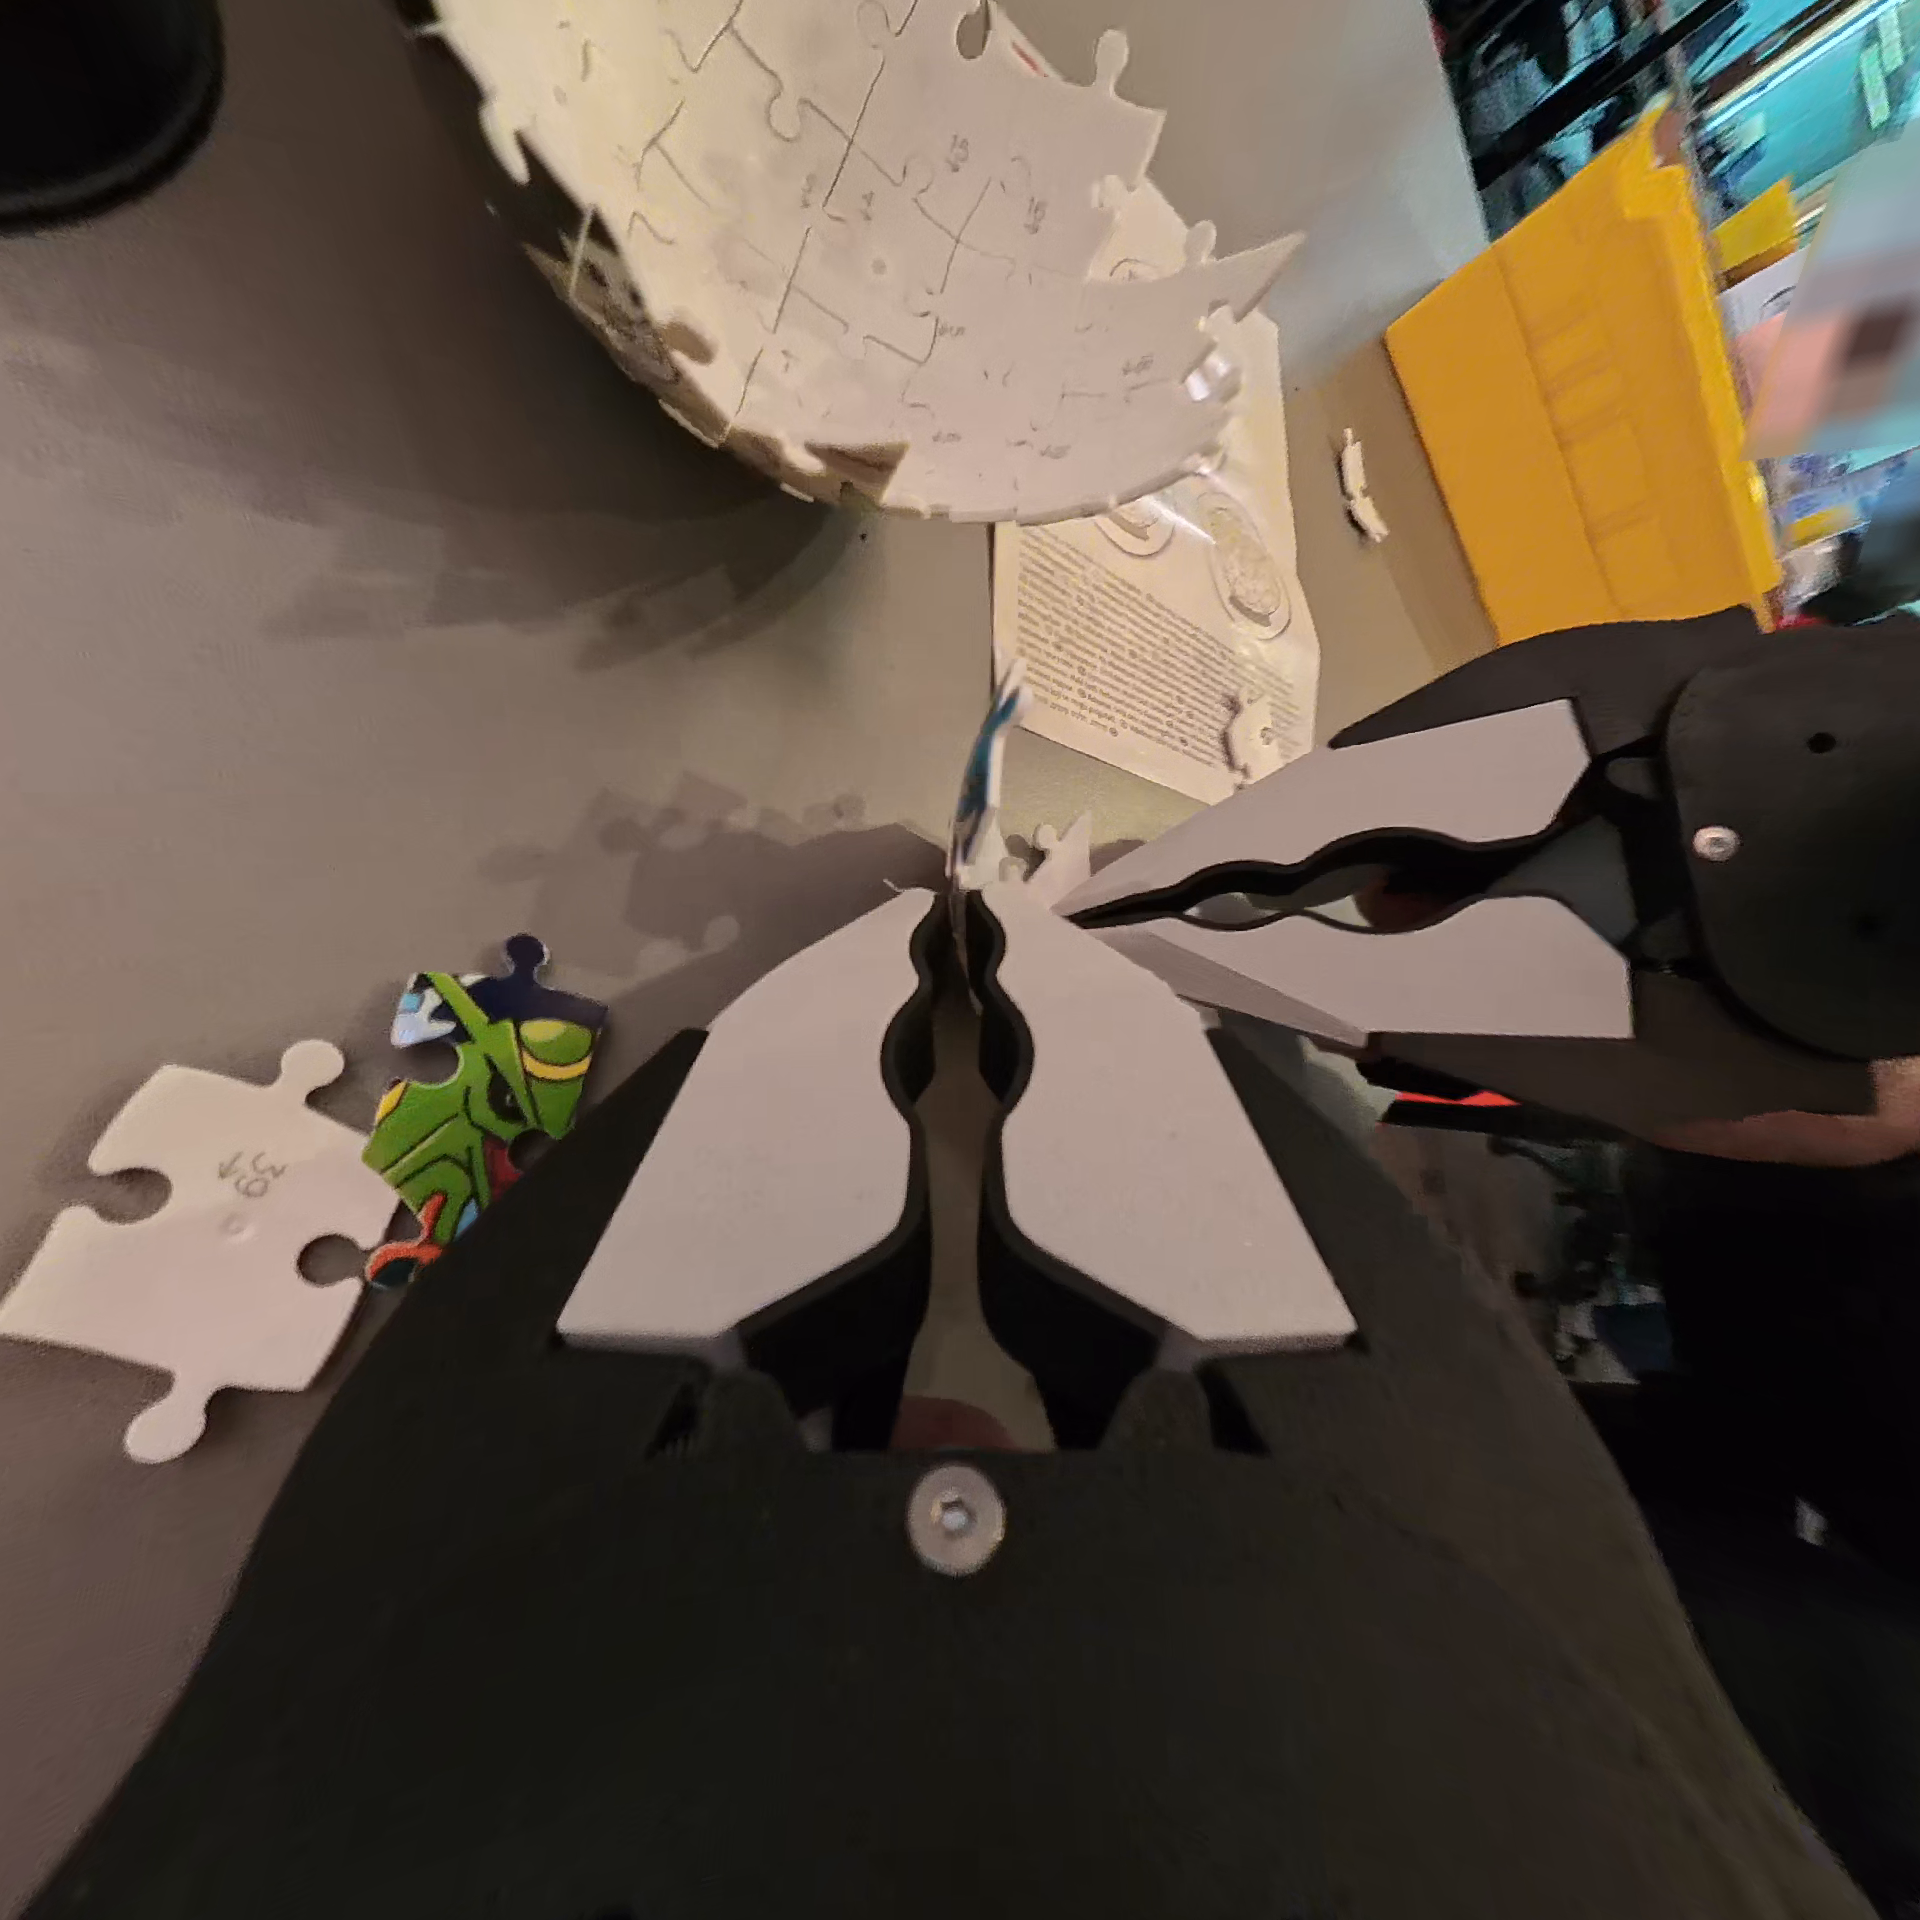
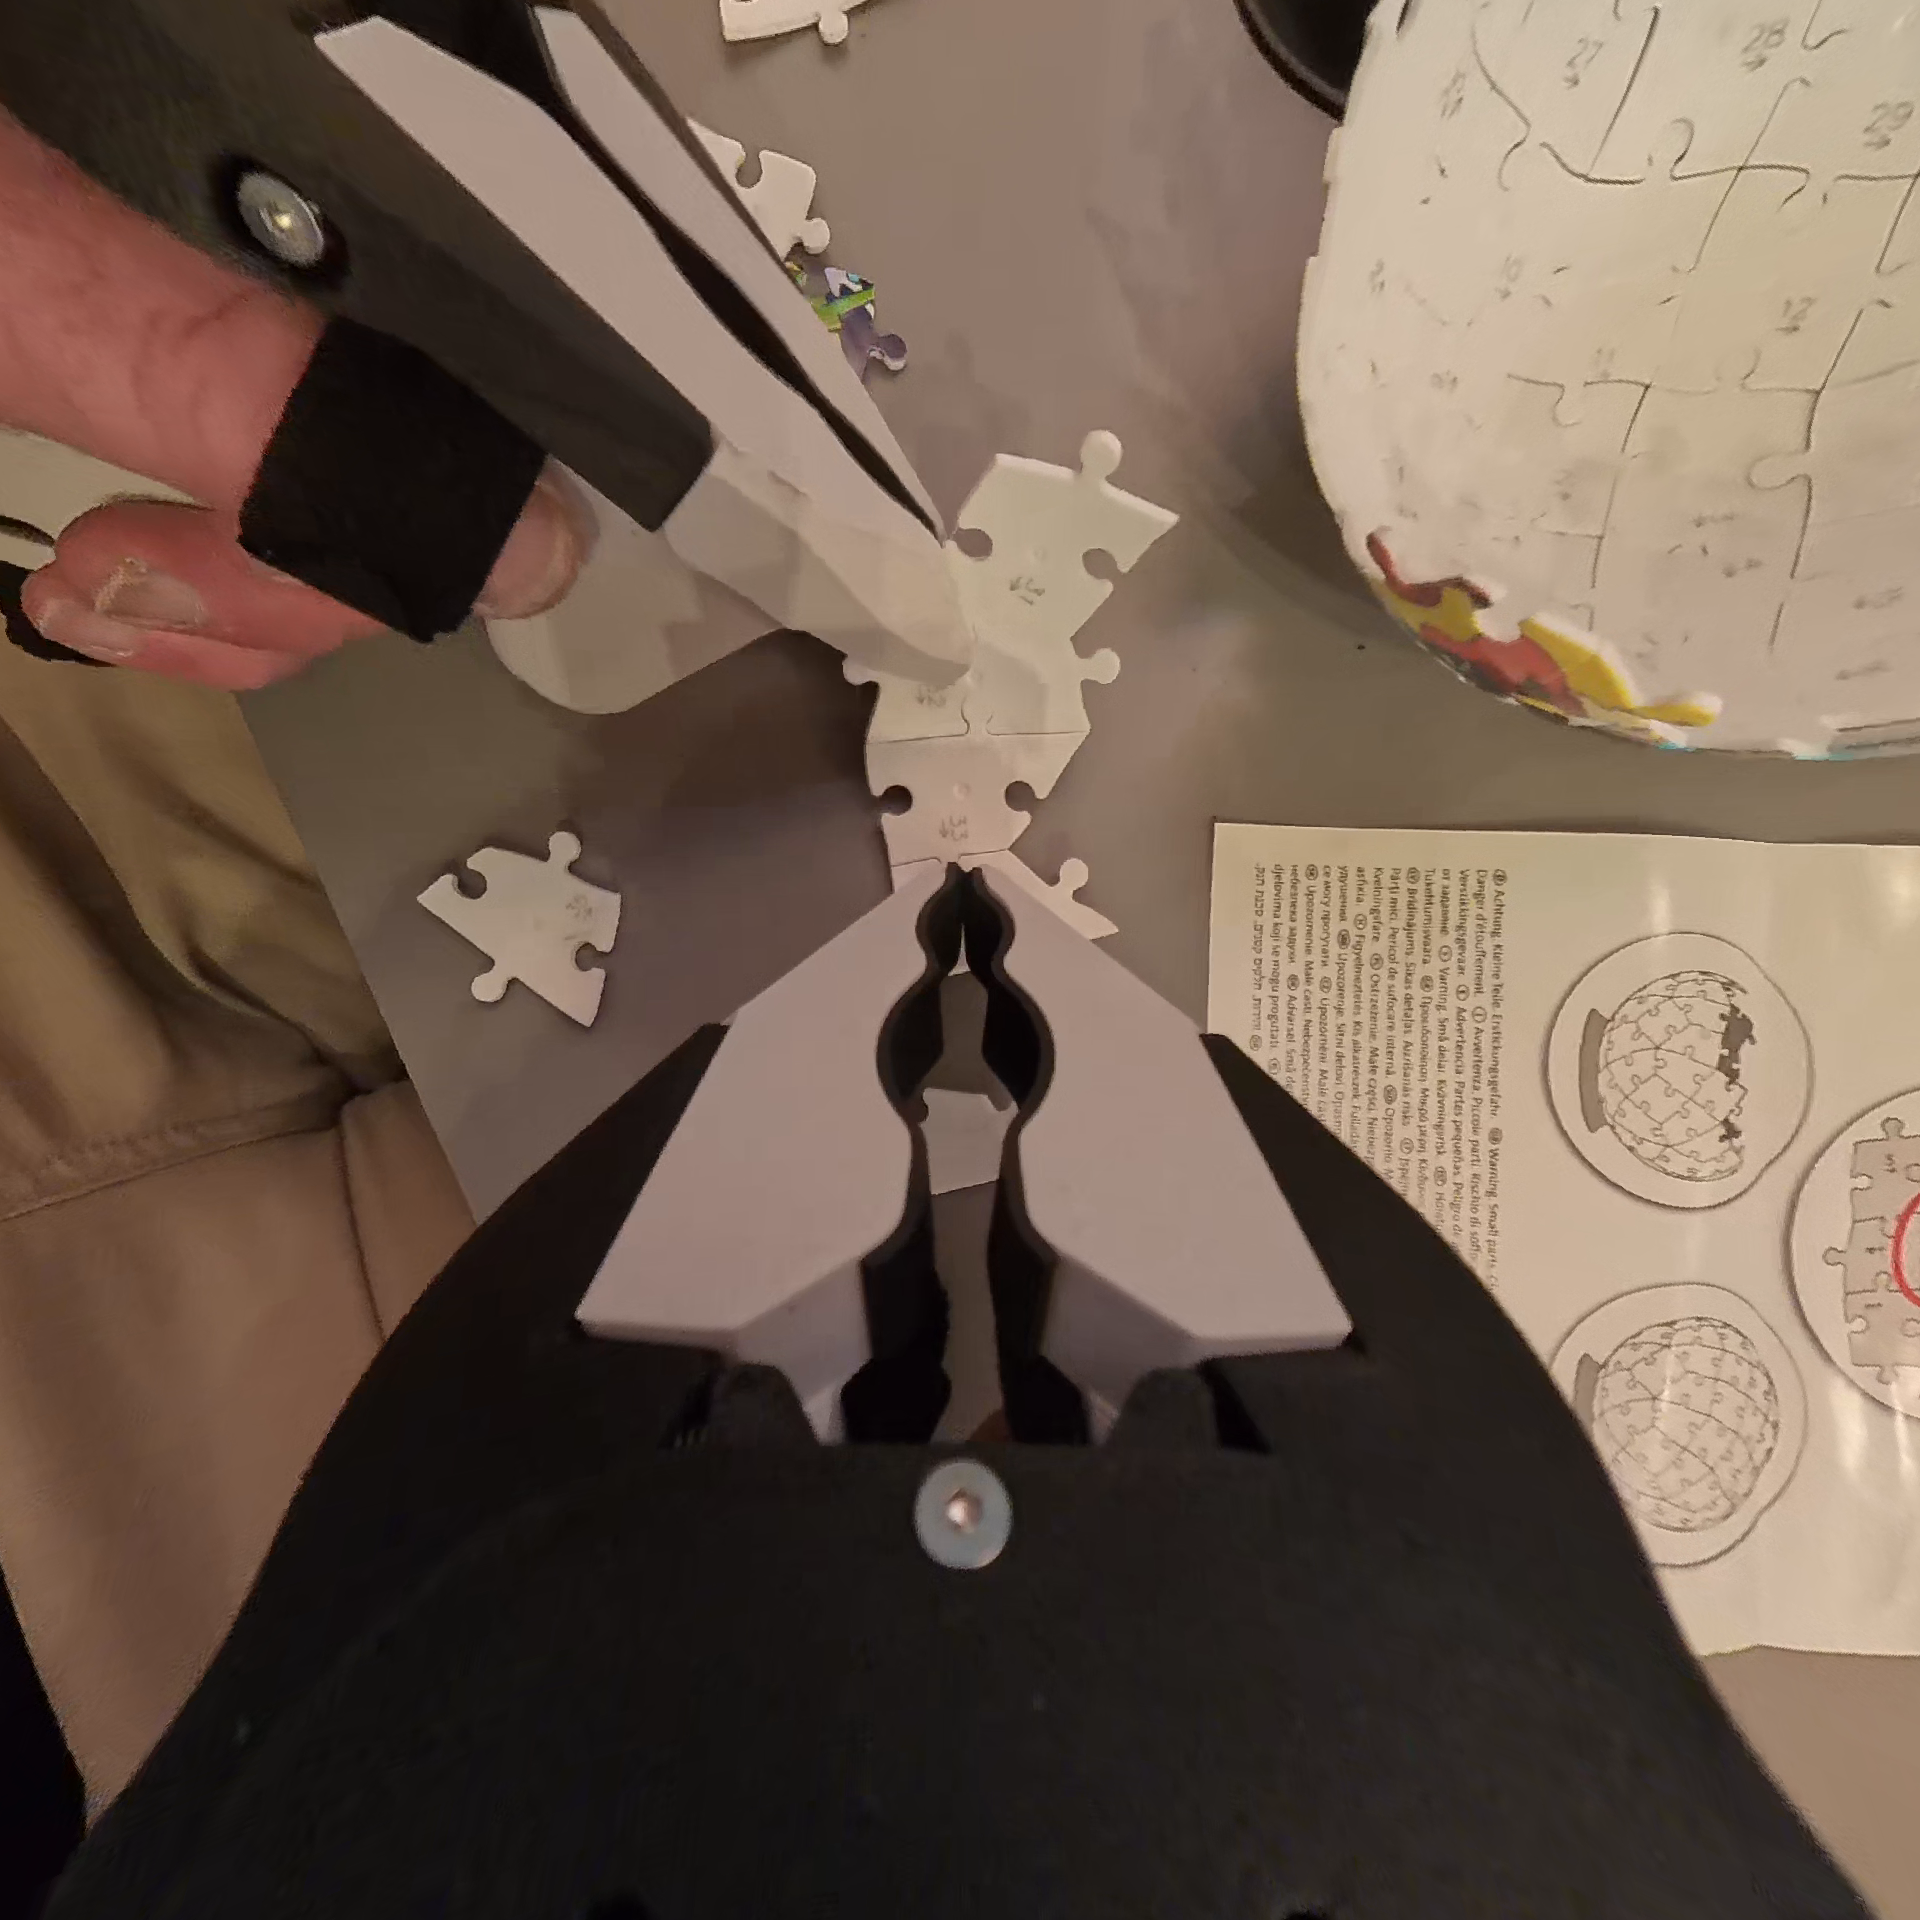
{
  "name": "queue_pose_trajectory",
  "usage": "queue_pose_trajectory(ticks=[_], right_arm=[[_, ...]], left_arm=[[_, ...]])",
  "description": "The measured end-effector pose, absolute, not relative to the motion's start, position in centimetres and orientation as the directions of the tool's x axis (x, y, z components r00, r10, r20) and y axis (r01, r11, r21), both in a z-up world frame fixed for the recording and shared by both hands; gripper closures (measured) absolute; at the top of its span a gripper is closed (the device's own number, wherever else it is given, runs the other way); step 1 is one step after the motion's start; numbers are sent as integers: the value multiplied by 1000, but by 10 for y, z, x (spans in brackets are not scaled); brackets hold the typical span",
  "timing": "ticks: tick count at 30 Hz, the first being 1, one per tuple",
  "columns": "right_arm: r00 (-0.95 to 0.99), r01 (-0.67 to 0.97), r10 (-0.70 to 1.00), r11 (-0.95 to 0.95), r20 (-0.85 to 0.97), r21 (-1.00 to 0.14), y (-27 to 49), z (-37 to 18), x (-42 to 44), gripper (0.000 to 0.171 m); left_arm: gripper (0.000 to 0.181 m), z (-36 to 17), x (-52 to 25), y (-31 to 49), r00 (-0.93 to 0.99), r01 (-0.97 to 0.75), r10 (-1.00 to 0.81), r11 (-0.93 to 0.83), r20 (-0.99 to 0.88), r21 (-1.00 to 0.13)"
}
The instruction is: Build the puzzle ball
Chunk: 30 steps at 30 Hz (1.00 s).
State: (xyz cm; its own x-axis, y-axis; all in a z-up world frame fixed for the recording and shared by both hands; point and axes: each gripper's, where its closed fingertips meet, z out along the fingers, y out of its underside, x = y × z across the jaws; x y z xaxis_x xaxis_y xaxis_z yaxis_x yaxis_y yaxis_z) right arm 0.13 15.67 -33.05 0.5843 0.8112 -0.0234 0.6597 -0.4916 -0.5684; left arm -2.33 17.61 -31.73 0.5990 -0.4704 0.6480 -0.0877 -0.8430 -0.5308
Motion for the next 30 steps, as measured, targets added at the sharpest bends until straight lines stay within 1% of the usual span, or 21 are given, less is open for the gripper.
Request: queue_pose_trajectory(ticks=[1, 8, 13, 15, 17, 19, 24, 27, 30], right_arm=[[588, 652, 808, -498, -33, -572, 157, -330, 1, 171], [600, 641, 799, -508, -36, -575, 155, -330, 1, 171], [602, 603, 793, -532, -99, -595, 152, -329, 1, 171], [602, 560, 786, -543, -143, -626, 153, -319, 3, 171], [611, 481, 769, -550, -189, -683, 158, -300, 5, 171], [625, 433, 754, -550, -201, -714, 163, -289, 12, 171], [650, 382, 730, -557, -214, -738, 173, -284, 27, 171], [642, 358, 731, -551, -230, -754, 176, -279, 26, 164], [618, 333, 737, -560, -273, -758, 177, -276, 23, 163]], left_arm=[[178, -317, -23, 175, 589, -81, -466, -847, 660, -525], [178, -317, -22, 172, 583, -103, -483, -841, 653, -530], [179, -317, -21, 173, 584, -109, -490, -837, 647, -536], [179, -315, -19, 173, 573, -107, -497, -834, 652, -542], [179, -314, -18, 173, 561, -106, -498, -836, 661, -539], [179, -313, -18, 173, 547, -106, -503, -835, 669, -540], [179, -306, -13, 173, 498, -116, -525, -829, 690, -547], [179, -299, -8, 168, 434, -149, -554, -822, 710, -550], [179, -292, -5, 165, 387, -185, -585, -806, 713, -562]])
